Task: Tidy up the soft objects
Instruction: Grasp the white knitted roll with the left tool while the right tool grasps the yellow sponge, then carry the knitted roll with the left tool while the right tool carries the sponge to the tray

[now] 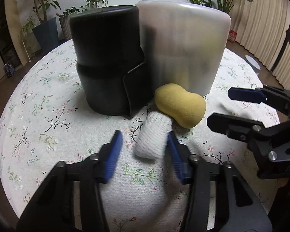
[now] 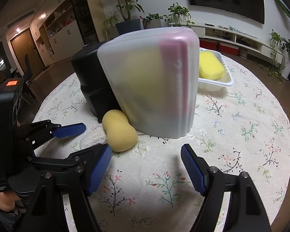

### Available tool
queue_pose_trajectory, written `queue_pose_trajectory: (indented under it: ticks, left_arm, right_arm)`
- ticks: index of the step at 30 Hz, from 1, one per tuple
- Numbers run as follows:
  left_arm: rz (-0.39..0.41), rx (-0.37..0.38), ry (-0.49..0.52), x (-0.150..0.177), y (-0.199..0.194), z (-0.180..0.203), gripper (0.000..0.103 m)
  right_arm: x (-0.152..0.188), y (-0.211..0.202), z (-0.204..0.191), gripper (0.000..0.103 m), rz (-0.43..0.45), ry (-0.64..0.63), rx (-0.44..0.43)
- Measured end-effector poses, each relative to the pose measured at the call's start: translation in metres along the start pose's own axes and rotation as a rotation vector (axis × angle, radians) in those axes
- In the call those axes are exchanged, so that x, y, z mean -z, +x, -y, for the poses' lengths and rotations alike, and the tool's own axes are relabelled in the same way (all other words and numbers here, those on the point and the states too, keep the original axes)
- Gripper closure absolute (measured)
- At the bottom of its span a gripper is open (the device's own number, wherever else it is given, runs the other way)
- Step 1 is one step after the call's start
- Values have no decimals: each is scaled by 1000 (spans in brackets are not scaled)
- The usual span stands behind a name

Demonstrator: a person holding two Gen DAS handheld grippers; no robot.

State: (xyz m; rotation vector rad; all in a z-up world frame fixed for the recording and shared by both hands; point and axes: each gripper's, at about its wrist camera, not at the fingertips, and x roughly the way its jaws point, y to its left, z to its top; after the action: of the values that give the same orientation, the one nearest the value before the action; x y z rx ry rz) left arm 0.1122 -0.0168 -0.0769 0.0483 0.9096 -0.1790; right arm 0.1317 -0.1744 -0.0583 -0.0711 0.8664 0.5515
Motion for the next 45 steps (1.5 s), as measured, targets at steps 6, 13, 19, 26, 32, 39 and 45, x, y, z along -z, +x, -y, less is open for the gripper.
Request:
queue_pose_trajectory:
  ticks: [6, 13, 19, 26, 32, 39, 45]
  left_arm:
    - [2, 34, -66, 4, -6, -15, 75]
    - [12, 74, -124, 12, -14, -27, 77]
    - [9, 85, -159, 17, -19, -36, 79]
    - [14, 80, -175, 22, -23, -43, 79]
    - [18, 86, -180, 22, -22, -44, 79]
    - [22, 83, -180, 23, -22, -44, 79]
    - [27, 76, -175, 23, -22, -42, 79]
  right_arm:
    - [-1, 1, -8, 26, -12, -3, -10]
    - [-6, 8, -24, 27, -13, -16, -38]
    - [-9, 18, -32, 27, -9, -8, -26]
    - [-8, 32, -38, 27, -6, 17, -6]
    - [-12, 42, -40, 29, 2, 76, -16]
    - [-14, 45, -38, 57, 8, 98, -25]
    - [-7, 37, -33, 62, 11, 112, -44]
